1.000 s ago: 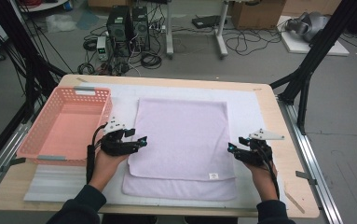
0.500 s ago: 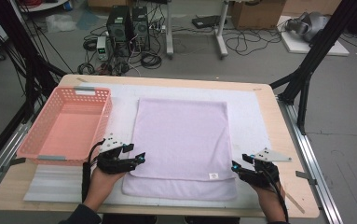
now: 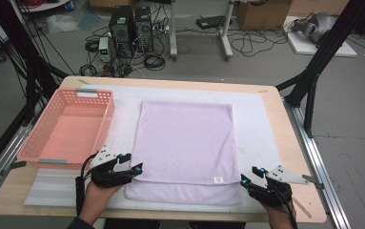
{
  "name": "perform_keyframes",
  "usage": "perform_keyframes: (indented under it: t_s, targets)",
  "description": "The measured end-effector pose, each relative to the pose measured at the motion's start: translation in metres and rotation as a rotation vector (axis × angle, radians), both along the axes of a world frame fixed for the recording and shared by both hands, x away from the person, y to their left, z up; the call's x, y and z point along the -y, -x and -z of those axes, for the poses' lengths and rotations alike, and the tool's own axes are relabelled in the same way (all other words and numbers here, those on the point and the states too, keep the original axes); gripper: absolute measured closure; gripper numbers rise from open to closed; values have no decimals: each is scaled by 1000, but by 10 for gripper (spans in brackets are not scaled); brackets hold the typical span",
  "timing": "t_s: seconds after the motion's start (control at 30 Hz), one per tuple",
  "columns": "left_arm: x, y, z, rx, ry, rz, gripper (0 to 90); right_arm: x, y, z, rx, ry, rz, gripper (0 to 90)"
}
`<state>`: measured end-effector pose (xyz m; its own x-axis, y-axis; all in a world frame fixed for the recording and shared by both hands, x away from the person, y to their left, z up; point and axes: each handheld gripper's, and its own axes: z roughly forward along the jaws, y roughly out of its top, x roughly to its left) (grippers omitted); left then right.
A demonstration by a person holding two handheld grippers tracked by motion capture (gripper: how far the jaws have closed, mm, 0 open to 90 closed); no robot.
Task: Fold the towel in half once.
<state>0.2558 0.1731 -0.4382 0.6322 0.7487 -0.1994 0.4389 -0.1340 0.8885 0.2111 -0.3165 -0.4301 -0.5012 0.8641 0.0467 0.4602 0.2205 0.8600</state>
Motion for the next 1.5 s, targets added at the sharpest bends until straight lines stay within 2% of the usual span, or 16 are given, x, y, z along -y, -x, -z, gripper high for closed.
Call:
perform_keyframes:
  t_s: [0.33,0.53,0.7,0.9,0.97,1.07,1.23,1.33,1.5]
  targets:
    - [-3,8,9,-20,-14,-14,427,-3,-3,15,-33,-5,-15,449]
    - [-4,7,12,-43,-31,-23,446,-8,-5,18,-47,16,-41,462]
    - [-2,9,12,-52,-67,-4,525,-11,-6,19,-59,28,-60,494]
    - [1,14,13,-65,-118,7,571,-13,-6,20,-67,39,-87,571]
    - [5,14,16,-76,-144,17,617,-15,-6,21,-75,51,-95,598]
    - [7,15,17,-64,-175,29,692,-17,-7,23,-93,77,-108,667]
    - [8,17,16,-48,-185,31,841,-18,-8,23,-93,96,-115,780]
    - [7,18,14,-32,-171,31,862,-19,-7,22,-90,104,-112,832]
    - [3,18,12,-6,-136,36,857,-20,-7,21,-87,107,-117,833]
